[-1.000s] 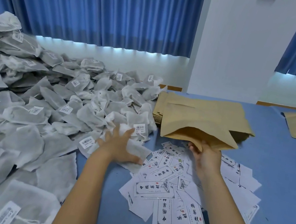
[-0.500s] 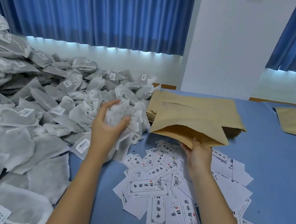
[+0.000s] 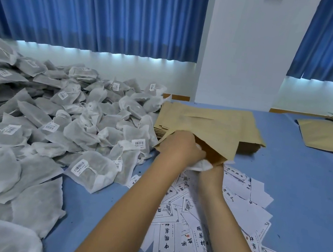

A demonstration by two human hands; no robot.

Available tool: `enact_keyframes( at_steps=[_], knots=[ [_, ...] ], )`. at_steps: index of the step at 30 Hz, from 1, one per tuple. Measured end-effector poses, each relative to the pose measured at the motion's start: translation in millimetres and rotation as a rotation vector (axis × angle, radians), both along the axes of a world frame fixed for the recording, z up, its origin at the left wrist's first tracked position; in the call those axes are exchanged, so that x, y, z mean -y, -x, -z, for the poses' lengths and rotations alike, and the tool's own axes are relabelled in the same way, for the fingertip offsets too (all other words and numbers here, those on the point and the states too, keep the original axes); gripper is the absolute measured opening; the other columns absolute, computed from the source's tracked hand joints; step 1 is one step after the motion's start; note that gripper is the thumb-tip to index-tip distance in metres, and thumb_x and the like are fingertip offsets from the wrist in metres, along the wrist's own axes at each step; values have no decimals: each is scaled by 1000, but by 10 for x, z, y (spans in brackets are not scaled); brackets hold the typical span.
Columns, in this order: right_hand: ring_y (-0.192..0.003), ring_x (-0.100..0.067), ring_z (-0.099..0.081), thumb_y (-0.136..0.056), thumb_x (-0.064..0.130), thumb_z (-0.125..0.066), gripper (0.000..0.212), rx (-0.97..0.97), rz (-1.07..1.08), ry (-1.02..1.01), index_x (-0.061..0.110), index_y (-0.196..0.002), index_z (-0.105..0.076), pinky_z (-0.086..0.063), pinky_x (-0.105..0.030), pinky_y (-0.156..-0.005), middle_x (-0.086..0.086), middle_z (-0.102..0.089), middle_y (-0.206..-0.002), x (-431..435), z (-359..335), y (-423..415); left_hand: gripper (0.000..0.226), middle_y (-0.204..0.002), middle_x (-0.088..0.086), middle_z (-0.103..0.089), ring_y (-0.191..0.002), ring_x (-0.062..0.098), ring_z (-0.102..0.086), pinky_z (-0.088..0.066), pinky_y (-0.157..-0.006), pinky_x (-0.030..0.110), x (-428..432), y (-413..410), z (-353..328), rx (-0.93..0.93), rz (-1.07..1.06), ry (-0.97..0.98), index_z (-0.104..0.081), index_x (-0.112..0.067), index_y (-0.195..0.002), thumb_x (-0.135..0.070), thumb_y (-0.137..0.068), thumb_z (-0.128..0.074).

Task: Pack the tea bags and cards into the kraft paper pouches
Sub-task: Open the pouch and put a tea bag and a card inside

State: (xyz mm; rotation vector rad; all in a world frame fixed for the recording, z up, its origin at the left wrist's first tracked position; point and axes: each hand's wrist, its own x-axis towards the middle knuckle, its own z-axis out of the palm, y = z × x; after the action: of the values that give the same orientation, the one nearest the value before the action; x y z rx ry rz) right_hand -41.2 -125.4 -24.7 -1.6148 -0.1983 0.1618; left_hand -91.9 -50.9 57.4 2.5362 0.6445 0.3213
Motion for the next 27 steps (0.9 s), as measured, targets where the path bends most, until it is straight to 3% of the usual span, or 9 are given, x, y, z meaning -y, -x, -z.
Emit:
enact_keyframes(
  at_steps=[2, 6, 12, 15, 18, 20, 24, 25, 27],
  knots=[
    [-69, -10, -56, -93, -1, -49, 16, 62, -87, -41, 12, -85, -53, -47, -14, -58, 1, -57, -78, -33, -42, 80, 19, -76, -1, -56, -77, 21, -56, -38, -57, 25, 13, -138, -90, 18, 72, 100, -54, -18, -71, -29, -86, -58],
    [-43, -5, -46, -86, 1, -42, 26, 22, -166, -163, 17, -65, -45, -40, -19, -48, 11, -49, -49, -131, -102, 260, 40, -129, 15, -49, -109, 29, -51, -39, -85, 33, -31, -429, -103, -144, 68, 42, -47, -12, -131, -32, -97, -45],
    [-70, -11, -64, -96, 3, -43, 20, 147, -203, -146, 16, -108, -53, -45, -9, -50, 2, -63, -81, -202, -65, 403, 55, -149, 19, -24, -137, 36, -25, -30, -109, 40, -292, -406, 127, -308, -290, -320, -21, -7, -146, -23, -98, -42],
    [-63, -13, -61, -91, 1, -44, 12, 91, -207, -124, 5, -92, -56, -44, -17, -56, -5, -62, -73, -199, -65, 359, 42, -142, 13, -35, -131, 27, -34, -29, -105, 32, -269, -267, 21, -402, -164, -100, -33, -12, -140, -30, -101, -37],
    [-70, -21, -38, -79, 8, -48, 10, -53, -91, -188, 13, -70, -47, -30, -36, -64, -9, -43, -67, -157, -110, 191, 37, -133, 17, -52, -123, 29, -49, -37, -103, 35, -45, -100, -143, -197, 29, 140, -50, -9, -131, -26, -101, -38],
    [-72, -23, -39, -77, 5, -53, 15, -155, -45, -363, 17, -68, -51, -33, -39, -65, -9, -47, -67, -105, -177, 110, 27, -106, 12, -66, -101, 31, -61, -44, -76, 31, 61, 70, -99, 176, 144, -67, -64, -12, -108, -23, -96, -44],
    [-98, -32, -62, -86, 0, -55, 19, -125, -31, -362, 4, -103, -63, -51, -44, -92, -17, -67, -102, -22, -193, 5, 28, -56, -1, -57, -49, 17, -52, -36, -45, 27, -126, 381, 242, 962, -27, -194, -63, -14, -71, -25, -90, -45],
    [-101, -31, -61, -89, -1, -53, 21, -128, -23, -368, 6, -107, -61, -49, -46, -97, -15, -66, -107, -7, -188, -14, 29, -60, 0, -57, -53, 16, -51, -35, -47, 28, -249, 393, 321, 977, -218, -177, -61, -15, -72, -29, -90, -44],
    [-93, -19, -61, -92, -3, -49, 23, -157, -45, -419, 12, -106, -59, -52, -38, -93, -5, -64, -102, 10, -161, -31, 37, -105, 8, -60, -93, 22, -53, -42, -70, 37, -543, 357, 525, 522, -601, -189, -61, -23, -108, -50, -90, -43]
  ],
)
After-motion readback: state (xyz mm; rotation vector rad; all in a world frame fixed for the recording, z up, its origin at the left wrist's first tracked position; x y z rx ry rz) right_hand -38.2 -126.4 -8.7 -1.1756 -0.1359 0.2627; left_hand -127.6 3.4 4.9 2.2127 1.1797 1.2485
